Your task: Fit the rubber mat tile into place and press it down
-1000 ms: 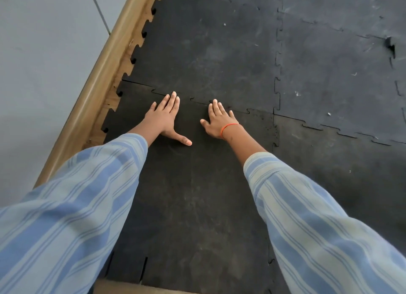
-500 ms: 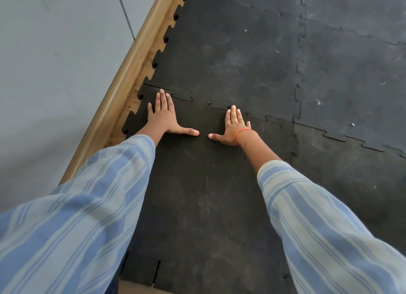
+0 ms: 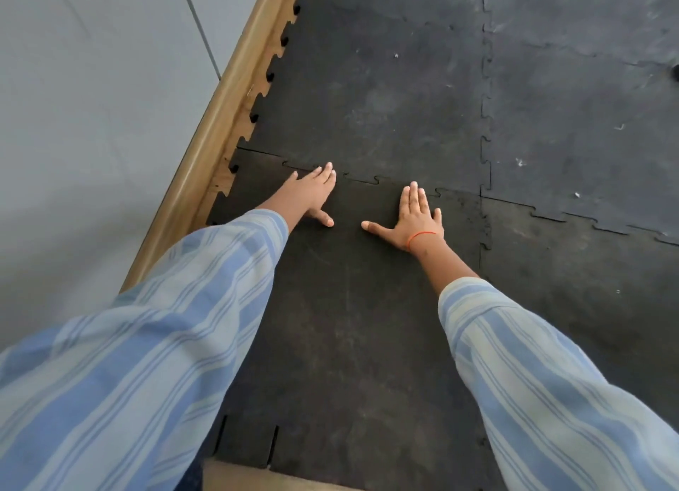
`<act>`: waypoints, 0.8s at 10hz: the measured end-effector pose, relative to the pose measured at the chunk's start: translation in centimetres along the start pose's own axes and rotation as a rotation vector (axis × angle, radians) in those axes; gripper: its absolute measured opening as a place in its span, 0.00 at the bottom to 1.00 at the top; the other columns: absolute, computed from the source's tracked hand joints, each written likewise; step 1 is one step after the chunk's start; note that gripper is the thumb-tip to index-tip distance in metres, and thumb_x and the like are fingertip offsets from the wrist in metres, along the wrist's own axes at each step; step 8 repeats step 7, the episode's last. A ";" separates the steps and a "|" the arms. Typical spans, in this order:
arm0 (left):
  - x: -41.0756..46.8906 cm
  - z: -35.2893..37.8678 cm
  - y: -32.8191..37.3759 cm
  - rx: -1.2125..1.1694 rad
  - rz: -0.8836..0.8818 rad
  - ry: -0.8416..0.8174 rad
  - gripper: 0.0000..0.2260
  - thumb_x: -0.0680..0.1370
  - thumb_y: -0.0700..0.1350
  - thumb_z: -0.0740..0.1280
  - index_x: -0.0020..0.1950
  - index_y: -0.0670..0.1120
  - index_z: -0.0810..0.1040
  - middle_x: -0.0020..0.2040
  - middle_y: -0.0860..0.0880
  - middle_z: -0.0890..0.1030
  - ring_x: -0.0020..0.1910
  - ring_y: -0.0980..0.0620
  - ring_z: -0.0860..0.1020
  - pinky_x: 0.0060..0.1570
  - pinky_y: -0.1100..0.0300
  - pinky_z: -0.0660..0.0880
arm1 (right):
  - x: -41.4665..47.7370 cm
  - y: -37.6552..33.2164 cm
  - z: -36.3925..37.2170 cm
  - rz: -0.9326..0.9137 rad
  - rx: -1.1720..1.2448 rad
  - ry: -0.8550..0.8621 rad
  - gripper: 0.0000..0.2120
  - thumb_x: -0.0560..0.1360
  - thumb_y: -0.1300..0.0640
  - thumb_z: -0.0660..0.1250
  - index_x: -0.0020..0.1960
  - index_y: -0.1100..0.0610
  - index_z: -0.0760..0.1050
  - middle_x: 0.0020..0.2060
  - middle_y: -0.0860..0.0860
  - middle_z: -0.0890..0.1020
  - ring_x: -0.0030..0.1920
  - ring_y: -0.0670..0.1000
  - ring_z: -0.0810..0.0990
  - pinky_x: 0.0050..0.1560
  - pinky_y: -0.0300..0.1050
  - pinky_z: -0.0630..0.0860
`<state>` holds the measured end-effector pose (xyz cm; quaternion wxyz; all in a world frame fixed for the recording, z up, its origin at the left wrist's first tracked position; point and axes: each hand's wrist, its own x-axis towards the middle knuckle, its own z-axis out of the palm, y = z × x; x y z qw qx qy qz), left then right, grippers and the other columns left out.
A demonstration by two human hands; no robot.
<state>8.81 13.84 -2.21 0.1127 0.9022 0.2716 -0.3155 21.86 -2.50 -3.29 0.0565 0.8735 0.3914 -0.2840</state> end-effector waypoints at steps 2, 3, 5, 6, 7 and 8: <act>1.1 -1.4 1.6 0.136 -0.035 -0.070 0.50 0.74 0.52 0.73 0.79 0.42 0.39 0.80 0.46 0.37 0.79 0.46 0.45 0.75 0.40 0.52 | 0.4 5.1 -0.7 0.112 0.015 0.050 0.56 0.67 0.21 0.50 0.78 0.57 0.35 0.78 0.49 0.36 0.78 0.49 0.36 0.78 0.58 0.42; 1.3 -1.6 2.2 0.183 -0.077 -0.087 0.50 0.74 0.54 0.72 0.79 0.43 0.39 0.80 0.46 0.37 0.79 0.45 0.47 0.75 0.39 0.52 | 0.9 5.0 -1.0 0.094 -0.006 0.015 0.57 0.67 0.22 0.52 0.78 0.58 0.35 0.78 0.50 0.35 0.78 0.51 0.35 0.78 0.58 0.43; -0.3 -1.3 3.1 0.210 -0.107 -0.027 0.45 0.76 0.54 0.70 0.80 0.44 0.42 0.80 0.45 0.39 0.79 0.46 0.47 0.74 0.40 0.53 | 0.3 4.8 -3.6 0.113 -0.208 -0.205 0.59 0.66 0.24 0.60 0.78 0.58 0.35 0.78 0.52 0.36 0.79 0.54 0.40 0.77 0.61 0.45; -5.1 1.5 5.3 -0.063 -0.062 -0.126 0.41 0.78 0.57 0.64 0.80 0.48 0.39 0.79 0.46 0.35 0.79 0.44 0.42 0.73 0.37 0.54 | -4.3 4.2 -2.3 0.105 -0.220 -0.372 0.56 0.69 0.29 0.63 0.78 0.54 0.34 0.77 0.51 0.33 0.79 0.57 0.39 0.75 0.65 0.47; -11.9 5.0 8.3 -0.241 -0.072 -0.407 0.40 0.78 0.62 0.61 0.80 0.48 0.43 0.79 0.45 0.36 0.79 0.43 0.44 0.74 0.39 0.54 | -10.4 4.6 0.0 -0.018 -0.136 -0.449 0.39 0.79 0.41 0.58 0.79 0.49 0.38 0.78 0.48 0.37 0.79 0.57 0.41 0.74 0.66 0.50; -11.9 5.0 8.3 -0.241 -0.072 -0.407 0.40 0.78 0.62 0.61 0.80 0.48 0.43 0.79 0.45 0.36 0.79 0.43 0.44 0.74 0.39 0.54 | -10.4 4.6 0.0 -0.018 -0.136 -0.449 0.39 0.79 0.41 0.58 0.79 0.49 0.38 0.78 0.48 0.37 0.79 0.57 0.41 0.74 0.66 0.50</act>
